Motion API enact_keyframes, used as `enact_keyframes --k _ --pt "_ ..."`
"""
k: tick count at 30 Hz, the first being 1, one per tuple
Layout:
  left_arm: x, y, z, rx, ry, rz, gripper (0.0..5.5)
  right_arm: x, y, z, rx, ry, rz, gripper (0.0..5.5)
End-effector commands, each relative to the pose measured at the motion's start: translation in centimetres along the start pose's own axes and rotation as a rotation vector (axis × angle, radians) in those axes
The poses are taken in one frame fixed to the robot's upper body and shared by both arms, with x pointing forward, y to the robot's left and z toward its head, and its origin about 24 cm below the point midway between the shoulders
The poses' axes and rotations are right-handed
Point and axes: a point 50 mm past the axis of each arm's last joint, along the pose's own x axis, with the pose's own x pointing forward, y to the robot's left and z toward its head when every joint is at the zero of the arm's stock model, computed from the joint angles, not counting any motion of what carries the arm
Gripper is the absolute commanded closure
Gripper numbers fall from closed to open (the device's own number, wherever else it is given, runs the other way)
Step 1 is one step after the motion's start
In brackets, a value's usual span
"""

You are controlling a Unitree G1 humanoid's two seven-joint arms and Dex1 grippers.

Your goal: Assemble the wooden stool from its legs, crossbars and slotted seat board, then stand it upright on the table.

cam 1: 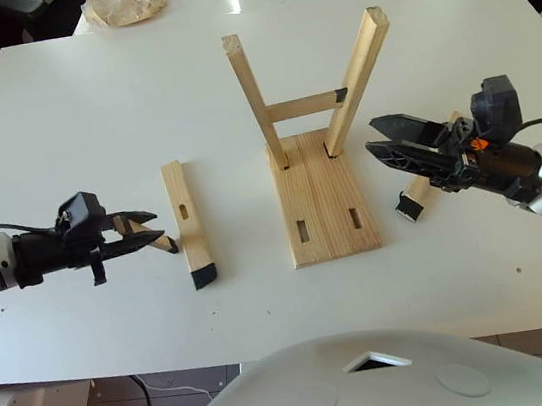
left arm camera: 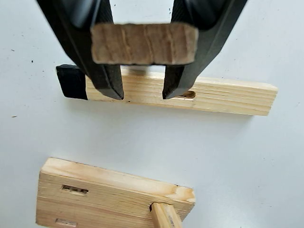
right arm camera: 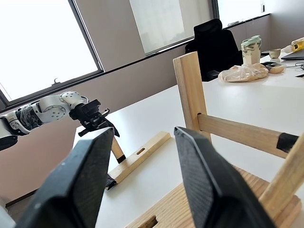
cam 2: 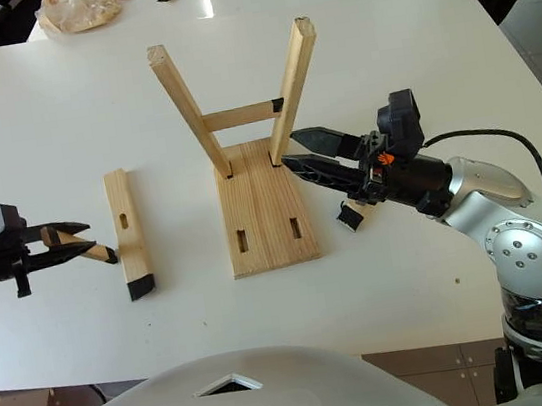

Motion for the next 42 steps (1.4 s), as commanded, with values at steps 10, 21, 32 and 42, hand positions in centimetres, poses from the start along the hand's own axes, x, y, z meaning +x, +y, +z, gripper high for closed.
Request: enact_keyframes --k 10,21,32,42 --pt "-0.9 1.6 4.4 0.103 -0.092 0.026 4.19 0.4 -0.2 -0.3 -0.03 0.04 0.014 3.15" --pt "0.8 3.7 4.1 0.166 -0.028 0.027 4.19 0.8 -0.2 -1.1 -0.04 0.068 0.014 3.15" --pt "1.5 3.7 3.3 0.126 -0.043 0.013 4.19 0.8 -0.5 -1.1 -0.039 0.035 -0.015 3.15" --pt "1.6 3.3 2.0 0.097 0.014 0.006 4.19 0.8 -0.7 -0.1 -0.041 0.012 -0.01 3.15"
